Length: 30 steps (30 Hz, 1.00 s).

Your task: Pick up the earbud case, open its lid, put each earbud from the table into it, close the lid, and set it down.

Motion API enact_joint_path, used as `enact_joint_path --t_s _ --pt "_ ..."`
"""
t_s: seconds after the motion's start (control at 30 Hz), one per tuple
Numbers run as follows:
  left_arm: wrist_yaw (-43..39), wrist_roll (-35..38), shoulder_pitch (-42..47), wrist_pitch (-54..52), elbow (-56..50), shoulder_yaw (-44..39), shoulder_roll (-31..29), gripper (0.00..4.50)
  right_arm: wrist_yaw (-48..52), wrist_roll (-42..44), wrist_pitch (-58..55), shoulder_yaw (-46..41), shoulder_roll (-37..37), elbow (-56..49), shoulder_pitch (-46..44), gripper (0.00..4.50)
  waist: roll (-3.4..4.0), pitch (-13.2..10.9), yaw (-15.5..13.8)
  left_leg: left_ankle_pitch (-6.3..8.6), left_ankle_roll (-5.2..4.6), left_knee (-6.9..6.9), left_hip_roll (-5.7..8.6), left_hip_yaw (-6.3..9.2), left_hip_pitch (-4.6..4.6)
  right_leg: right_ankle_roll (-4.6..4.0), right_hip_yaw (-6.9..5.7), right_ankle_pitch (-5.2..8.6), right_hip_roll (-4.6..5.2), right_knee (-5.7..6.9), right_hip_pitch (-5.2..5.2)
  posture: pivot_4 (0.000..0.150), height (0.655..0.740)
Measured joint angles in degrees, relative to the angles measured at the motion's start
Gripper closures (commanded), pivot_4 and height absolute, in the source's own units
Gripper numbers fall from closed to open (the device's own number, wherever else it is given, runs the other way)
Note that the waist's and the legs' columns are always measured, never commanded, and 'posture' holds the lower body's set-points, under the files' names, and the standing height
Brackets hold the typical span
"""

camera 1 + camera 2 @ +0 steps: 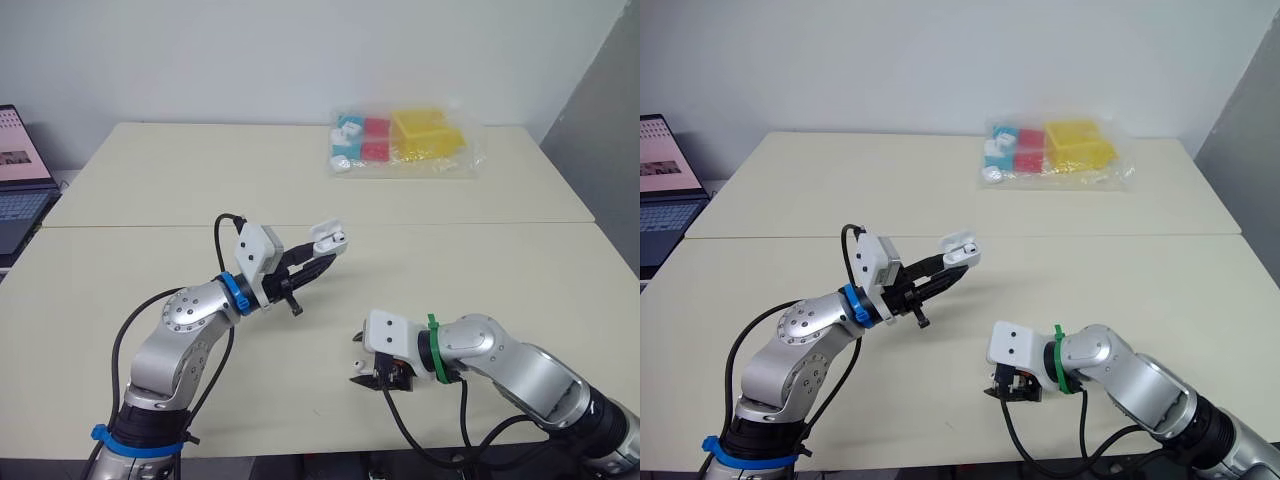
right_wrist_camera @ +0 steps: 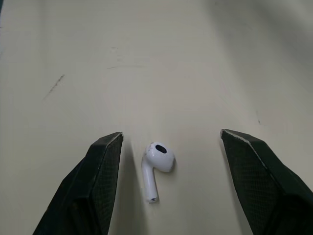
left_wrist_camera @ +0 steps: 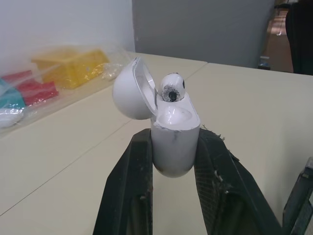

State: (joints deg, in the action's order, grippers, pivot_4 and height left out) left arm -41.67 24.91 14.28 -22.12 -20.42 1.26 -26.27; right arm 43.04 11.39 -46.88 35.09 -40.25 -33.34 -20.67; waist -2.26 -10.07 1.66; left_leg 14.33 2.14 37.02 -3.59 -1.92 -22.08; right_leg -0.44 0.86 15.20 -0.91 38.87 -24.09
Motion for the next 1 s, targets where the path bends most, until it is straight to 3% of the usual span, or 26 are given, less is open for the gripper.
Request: enact_joint_path --t_s 0.13,0.43,0.63,0.77,0.83,1.0 --pt "0.0 0.0 0.0 -0.2 0.0 0.0 0.0 3.71 -0.8 -1.2 0.7 -0.5 0.8 -0.1 2.0 1.18 0.00 0.0 0.0 0.00 0.00 0.00 0.00 -0.02 0.04 0.00 0.03 0.00 0.00 0.01 0.02 0.150 0.7389" --pt "-0.1 0.0 0.0 -0.4 0.0 0.0 0.0 3.71 -0.8 -1.3 0.6 -1.0 2.2 -0.3 3.8 4.06 -0.02 0.0 0.0 0.00 0.00 0.01 -0.01 0.01 0.10 0.00 0.01 0.00 -0.01 0.05 0.05 0.150 0.7389" --pt "-0.1 0.0 0.2 -0.9 0.0 0.1 0.0 3.71 1.8 -0.1 0.3 -4.1 -1.8 -1.7 5.1 4.10 -0.02 0.0 -0.1 0.00 0.00 0.04 0.06 -0.02 0.03 0.01 0.02 0.00 0.00 0.00 0.04 0.150 0.7389" --pt "-0.1 0.0 0.0 -1.0 0.0 0.1 0.1 3.71 11.7 0.5 7.3 -11.0 -20.7 -2.5 8.9 4.10 -0.01 0.0 -0.9 0.01 -0.01 0.03 0.23 -0.05 -0.03 0.20 0.01 0.00 0.18 -0.25 0.11 0.150 0.7389" --pt "-0.1 0.0 0.0 -1.0 0.0 0.2 0.3 3.71 15.3 0.1 11.4 -13.9 -26.5 -0.4 11.1 4.10 -0.09 0.0 -1.0 0.02 -0.02 0.02 0.21 -0.07 -0.04 0.22 0.02 0.00 0.16 -0.31 0.12 0.150 0.7389" --pt "-0.2 0.0 0.1 -0.9 0.0 0.6 0.7 3.71 21.0 -1.1 19.9 -17.2 -30.4 4.2 14.1 4.10 -0.09 0.0 -1.0 0.02 -0.02 -0.02 0.06 -0.06 0.00 0.13 0.00 0.04 0.04 -0.16 0.06 0.150 0.7389"
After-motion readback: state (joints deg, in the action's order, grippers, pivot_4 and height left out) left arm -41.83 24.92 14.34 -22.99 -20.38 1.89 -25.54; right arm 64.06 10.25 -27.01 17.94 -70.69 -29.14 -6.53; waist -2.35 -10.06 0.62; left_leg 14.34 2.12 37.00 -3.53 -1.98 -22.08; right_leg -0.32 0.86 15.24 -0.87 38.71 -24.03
